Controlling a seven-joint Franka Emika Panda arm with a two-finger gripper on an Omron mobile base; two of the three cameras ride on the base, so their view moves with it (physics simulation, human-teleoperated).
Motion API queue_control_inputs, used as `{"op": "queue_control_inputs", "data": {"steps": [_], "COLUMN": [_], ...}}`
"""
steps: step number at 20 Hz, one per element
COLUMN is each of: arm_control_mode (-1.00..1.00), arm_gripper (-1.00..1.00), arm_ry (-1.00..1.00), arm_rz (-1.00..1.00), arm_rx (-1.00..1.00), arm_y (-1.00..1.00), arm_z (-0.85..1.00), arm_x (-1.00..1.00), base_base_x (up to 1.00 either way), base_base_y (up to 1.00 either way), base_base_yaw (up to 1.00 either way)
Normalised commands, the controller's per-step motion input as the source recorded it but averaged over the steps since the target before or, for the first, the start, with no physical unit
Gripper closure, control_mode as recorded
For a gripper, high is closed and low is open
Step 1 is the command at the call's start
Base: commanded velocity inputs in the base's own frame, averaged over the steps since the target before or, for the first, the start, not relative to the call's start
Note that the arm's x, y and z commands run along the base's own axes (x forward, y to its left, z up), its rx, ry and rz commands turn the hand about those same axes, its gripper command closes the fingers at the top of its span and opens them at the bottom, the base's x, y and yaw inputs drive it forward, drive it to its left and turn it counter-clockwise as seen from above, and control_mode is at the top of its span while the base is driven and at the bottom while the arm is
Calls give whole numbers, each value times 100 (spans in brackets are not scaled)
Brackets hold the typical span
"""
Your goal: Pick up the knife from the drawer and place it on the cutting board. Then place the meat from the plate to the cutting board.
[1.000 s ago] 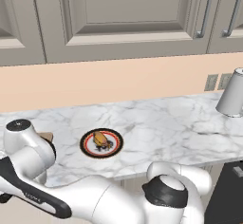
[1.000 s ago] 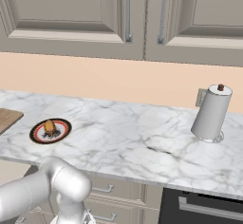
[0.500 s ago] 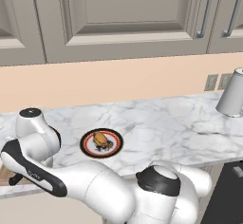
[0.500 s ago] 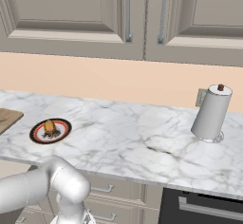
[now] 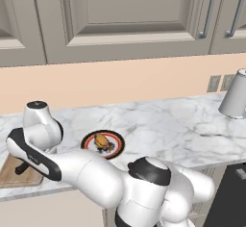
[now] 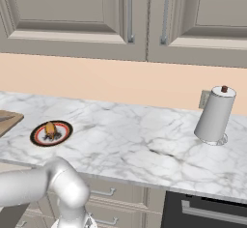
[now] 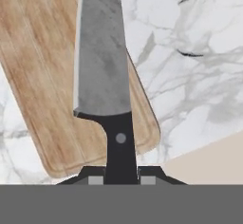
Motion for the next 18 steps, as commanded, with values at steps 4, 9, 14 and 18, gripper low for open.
{"op": "queue_control_inputs", "data": {"steps": [4,9,14,18], "arm_control_mode": [-100,-100,-100,-100], "arm_gripper": [100,100,100,100], "arm_ry": [0,0,0,0], "arm_rz": [0,0,0,0], "arm_rx": [0,-4,-5,-2], "arm_y": [5,9,11,14], "arm_z": [-6,-27,-30,-23], "arm_x": [27,19,23,21], "base_base_x": [0,0,0,0], "base_base_y": [0,0,0,0], "base_base_yaw": [0,0,0,0]}}
